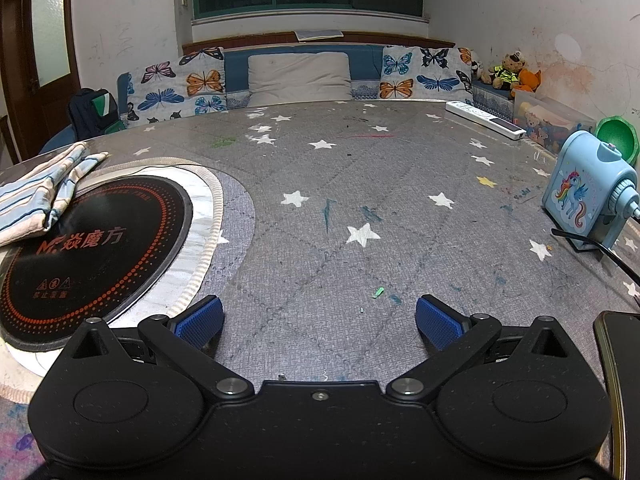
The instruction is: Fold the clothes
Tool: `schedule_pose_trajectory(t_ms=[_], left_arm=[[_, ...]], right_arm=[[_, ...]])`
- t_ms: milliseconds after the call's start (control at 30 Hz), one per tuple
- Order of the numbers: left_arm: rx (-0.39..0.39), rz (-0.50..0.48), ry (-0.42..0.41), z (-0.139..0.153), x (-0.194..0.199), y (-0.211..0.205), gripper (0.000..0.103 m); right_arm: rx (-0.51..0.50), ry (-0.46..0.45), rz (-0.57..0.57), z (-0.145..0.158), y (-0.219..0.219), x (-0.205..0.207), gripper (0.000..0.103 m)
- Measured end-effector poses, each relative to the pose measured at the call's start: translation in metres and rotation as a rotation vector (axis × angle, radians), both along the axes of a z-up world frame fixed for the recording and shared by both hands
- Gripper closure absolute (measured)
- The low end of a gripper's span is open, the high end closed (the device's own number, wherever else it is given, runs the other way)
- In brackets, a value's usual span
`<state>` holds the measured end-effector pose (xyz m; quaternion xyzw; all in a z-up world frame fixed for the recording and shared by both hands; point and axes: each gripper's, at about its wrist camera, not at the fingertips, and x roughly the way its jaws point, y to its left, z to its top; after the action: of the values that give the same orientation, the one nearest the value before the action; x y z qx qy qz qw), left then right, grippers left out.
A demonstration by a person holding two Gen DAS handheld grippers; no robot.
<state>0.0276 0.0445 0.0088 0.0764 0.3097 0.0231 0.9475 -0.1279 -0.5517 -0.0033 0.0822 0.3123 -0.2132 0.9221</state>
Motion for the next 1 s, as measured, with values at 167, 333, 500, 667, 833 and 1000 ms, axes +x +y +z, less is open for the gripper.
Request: schedule_pose_trajectory(t_ms=[167,333,500,667,833,1000], left_arm=[[-0.013,0.000,0.004,0.000,0.000,0.002,0.000],[-0.023,0.000,0.007,-0.001,0.001,0.004,0.000],[-0.049,0.001,0.016,-0.001,0.002,0.010,0.000],[-0.078,0.001,0.026,0.000,0.003,0.015,0.000],[-0.087,0.001,0.029,0.000,0.003,0.017,0.000],[-0.092,0.001,0.030,-0.001,0.003,0.018,0.000]], right_arm=[[0.000,0.000,0.000,0.000,0.000,0.000,0.000],[0.001,0.000,0.000,0.000,0.000,0.000,0.000],[0.002,0.000,0.000,0.000,0.000,0.000,0.000],[0.018,-0.017,-0.006,0.001,-0.003,-0.002,0.000],[0.082,-0.086,-0.084,0.005,-0.021,-0.014,0.000],[0.054,-0.053,-0.128,0.006,-0.035,-0.011,0.000]])
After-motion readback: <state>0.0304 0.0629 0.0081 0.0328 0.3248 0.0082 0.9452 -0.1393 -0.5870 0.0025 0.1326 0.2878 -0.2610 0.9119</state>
